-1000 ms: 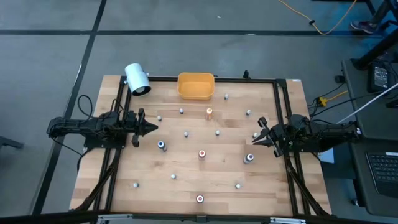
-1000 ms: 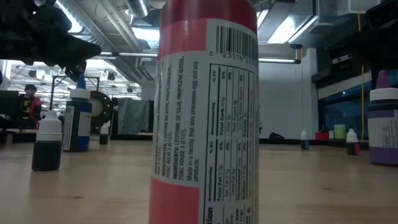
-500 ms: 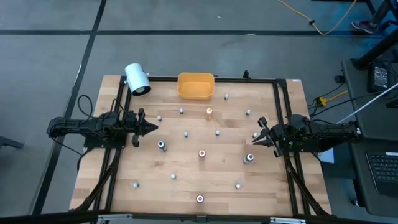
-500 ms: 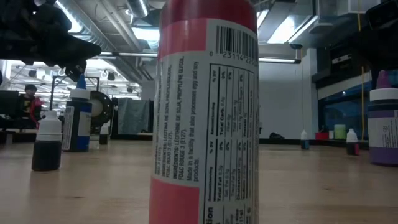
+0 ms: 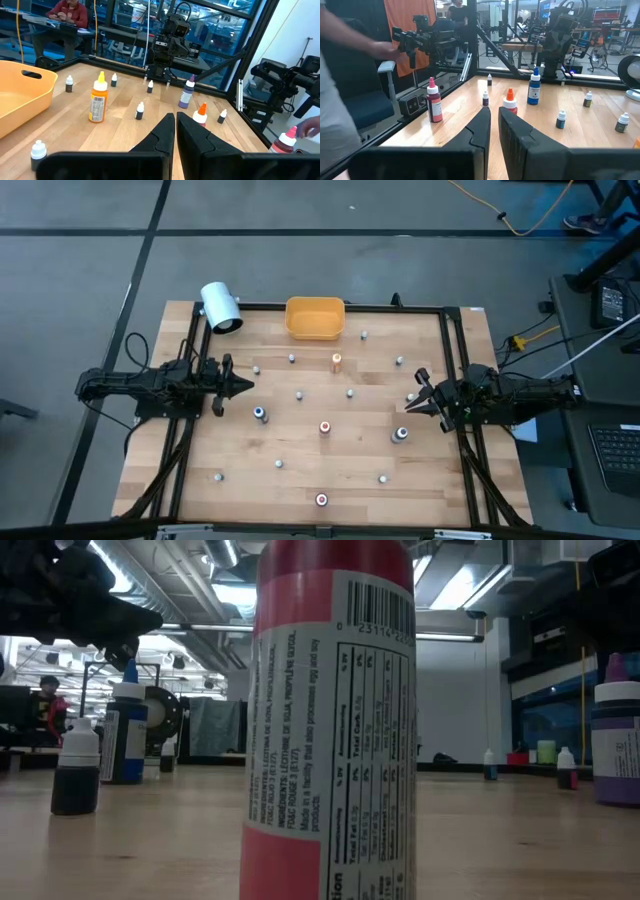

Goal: Pick & Place food coloring

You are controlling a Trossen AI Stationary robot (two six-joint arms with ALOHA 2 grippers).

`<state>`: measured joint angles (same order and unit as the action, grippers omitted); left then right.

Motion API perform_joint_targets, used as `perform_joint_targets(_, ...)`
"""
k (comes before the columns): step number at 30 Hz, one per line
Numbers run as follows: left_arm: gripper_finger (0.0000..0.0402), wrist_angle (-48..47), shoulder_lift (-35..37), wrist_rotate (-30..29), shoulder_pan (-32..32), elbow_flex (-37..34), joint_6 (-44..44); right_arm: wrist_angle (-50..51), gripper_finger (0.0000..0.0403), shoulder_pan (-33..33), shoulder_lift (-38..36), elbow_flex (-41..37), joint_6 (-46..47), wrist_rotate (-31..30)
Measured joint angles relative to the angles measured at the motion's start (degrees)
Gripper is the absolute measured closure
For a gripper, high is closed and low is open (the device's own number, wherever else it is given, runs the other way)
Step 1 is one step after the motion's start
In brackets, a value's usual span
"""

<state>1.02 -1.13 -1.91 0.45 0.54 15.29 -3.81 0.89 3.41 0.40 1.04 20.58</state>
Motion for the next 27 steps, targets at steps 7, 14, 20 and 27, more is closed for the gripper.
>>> perform_joint_targets(7, 0.0386, 0.0, 0.0, 0.0, 0.0, 0.0, 0.0, 0.0, 0.0361, 0.0, 0.0, 0.0, 0.0, 0.0)
perform_joint_targets(14, 0.0386, 0.5, 0.0, -3.8, 0.0, 0.0, 0.0, 0.0, 0.0361, 0.0, 0.0, 0.0, 0.1, -0.2)
perform_joint_targets(20, 0.0386, 1.3, 0.0, -8.2, 0.0, 0.0, 0.0, 0.0, 0.0361, 0.0, 0.0, 0.0, 0.0, -0.4)
perform_joint_targets(27, 0.0386, 1.8, -0.1, -10.0, 0.0, 0.0, -0.4, 0.0, 0.0361, 0.0, 0.0, 0.0, 0.0, -0.5)
